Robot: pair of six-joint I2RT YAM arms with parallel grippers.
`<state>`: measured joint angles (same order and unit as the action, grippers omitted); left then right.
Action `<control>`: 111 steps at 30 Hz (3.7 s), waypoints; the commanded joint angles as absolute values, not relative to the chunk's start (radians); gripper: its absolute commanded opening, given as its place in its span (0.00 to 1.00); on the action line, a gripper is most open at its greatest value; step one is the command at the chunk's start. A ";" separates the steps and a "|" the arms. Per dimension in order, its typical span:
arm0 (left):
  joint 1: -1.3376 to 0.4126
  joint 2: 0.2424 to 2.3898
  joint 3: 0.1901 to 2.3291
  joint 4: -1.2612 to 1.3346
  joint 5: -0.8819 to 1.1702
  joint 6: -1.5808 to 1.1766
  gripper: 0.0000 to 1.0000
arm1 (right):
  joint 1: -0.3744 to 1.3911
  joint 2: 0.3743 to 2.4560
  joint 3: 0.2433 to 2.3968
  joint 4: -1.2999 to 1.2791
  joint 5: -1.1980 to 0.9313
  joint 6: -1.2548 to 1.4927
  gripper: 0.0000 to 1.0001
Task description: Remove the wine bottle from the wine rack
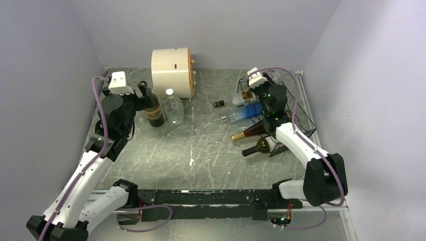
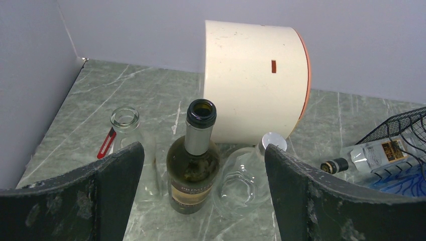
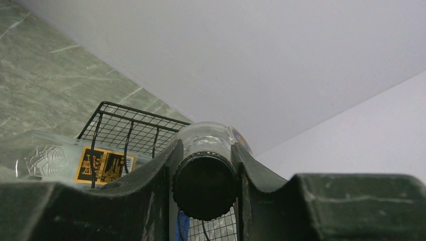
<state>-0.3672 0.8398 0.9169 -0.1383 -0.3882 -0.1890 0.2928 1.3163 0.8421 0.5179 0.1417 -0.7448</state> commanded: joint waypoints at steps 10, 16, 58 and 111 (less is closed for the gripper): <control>-0.362 0.836 0.914 -0.105 -0.375 -0.195 0.93 | 0.321 1.237 0.961 0.575 0.060 -0.748 0.00; -0.361 0.840 0.913 -0.106 -0.373 -0.195 0.93 | 0.384 1.251 0.996 0.520 0.086 -0.762 0.00; -0.358 0.857 0.920 -0.111 -0.375 -0.193 0.93 | 0.725 1.561 1.270 0.644 -0.100 -0.257 0.00; -0.354 0.849 0.919 -0.111 -0.389 -0.186 0.93 | 0.772 1.636 1.081 0.833 -0.045 -0.140 0.98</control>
<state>-0.3607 0.8619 0.9169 -0.1387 -0.3801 -0.1898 0.7673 1.7267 1.0801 0.8204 -0.0719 -0.1028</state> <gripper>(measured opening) 0.933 0.909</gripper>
